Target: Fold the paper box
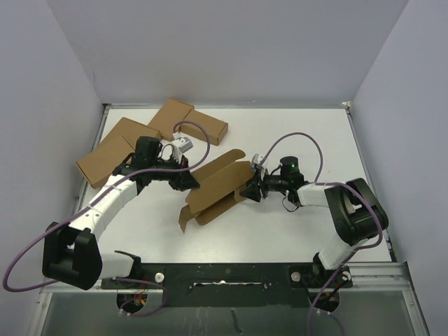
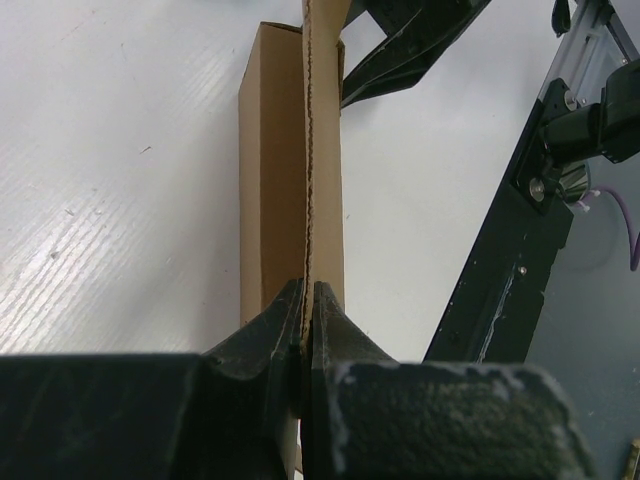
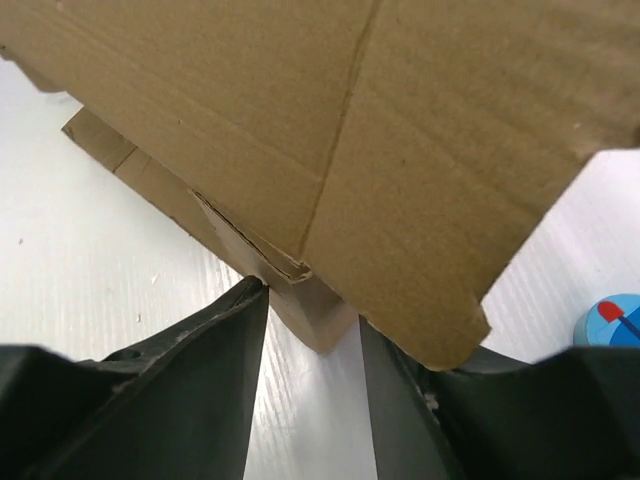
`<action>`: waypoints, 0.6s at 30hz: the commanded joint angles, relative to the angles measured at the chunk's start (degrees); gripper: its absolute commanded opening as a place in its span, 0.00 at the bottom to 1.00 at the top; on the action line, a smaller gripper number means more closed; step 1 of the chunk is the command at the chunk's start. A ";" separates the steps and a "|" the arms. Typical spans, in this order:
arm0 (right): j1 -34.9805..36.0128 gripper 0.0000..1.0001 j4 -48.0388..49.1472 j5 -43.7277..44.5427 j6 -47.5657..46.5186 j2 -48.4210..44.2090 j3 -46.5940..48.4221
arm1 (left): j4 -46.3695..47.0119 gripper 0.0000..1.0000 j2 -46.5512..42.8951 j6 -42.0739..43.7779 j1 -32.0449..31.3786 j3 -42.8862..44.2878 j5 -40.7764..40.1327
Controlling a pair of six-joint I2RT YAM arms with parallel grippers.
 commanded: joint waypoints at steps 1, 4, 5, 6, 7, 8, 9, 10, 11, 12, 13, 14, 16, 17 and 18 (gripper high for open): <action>1.41 0.44 12.76 3.08 1.94 1.18 -0.83 | 2.63 0.00 -1.97 0.92 0.44 0.04 1.62; 1.38 0.44 16.60 4.65 2.32 2.70 -1.23 | 2.72 0.00 -1.95 0.83 0.43 -0.08 1.75; 1.35 0.44 17.07 5.03 2.40 3.30 -1.12 | 2.84 0.00 -1.90 0.75 0.42 -0.08 1.83; 1.35 0.44 17.60 5.20 2.74 3.97 -0.91 | 2.89 0.00 -1.86 0.70 0.42 -0.08 1.84; 1.35 0.43 18.47 5.15 3.35 4.73 -0.64 | 2.90 0.00 -1.86 0.67 0.43 -0.08 1.89; 1.44 0.42 19.28 5.17 3.69 5.46 -0.50 | 2.97 0.00 -1.86 0.66 0.45 -0.08 1.97; 1.44 0.40 20.14 5.17 4.05 6.06 -0.36 | 2.86 0.00 -1.86 0.59 0.45 -0.10 1.93; 1.44 0.37 20.86 4.98 4.32 6.69 -0.31 | 2.97 0.00 -1.87 0.52 0.48 -0.12 1.97; 1.43 0.34 21.41 4.88 4.32 7.04 -0.26 | 3.05 0.00 -1.94 0.48 0.55 -0.15 2.01; 1.39 0.29 21.74 4.83 4.19 7.21 -0.25 | 3.14 0.00 -1.94 0.40 0.56 -0.25 1.97; 1.38 0.23 21.82 4.76 4.09 7.20 -0.22 | 3.23 0.00 -1.96 0.25 0.61 -0.21 1.94; 1.52 0.15 21.60 4.72 3.85 7.03 -0.22 | 3.44 0.00 -1.96 0.01 0.74 -0.26 2.01; 1.74 0.02 20.13 5.45 2.72 6.02 -0.03 | 4.16 0.00 -2.08 -0.87 1.09 -0.41 2.10; 1.94 0.00 18.71 6.35 2.06 5.28 0.31 | 4.87 0.00 -2.18 -1.73 1.31 -0.46 2.11; 2.16 0.00 16.41 7.78 1.45 4.39 1.11 | 5.87 0.00 -2.39 -2.95 1.66 -0.61 2.13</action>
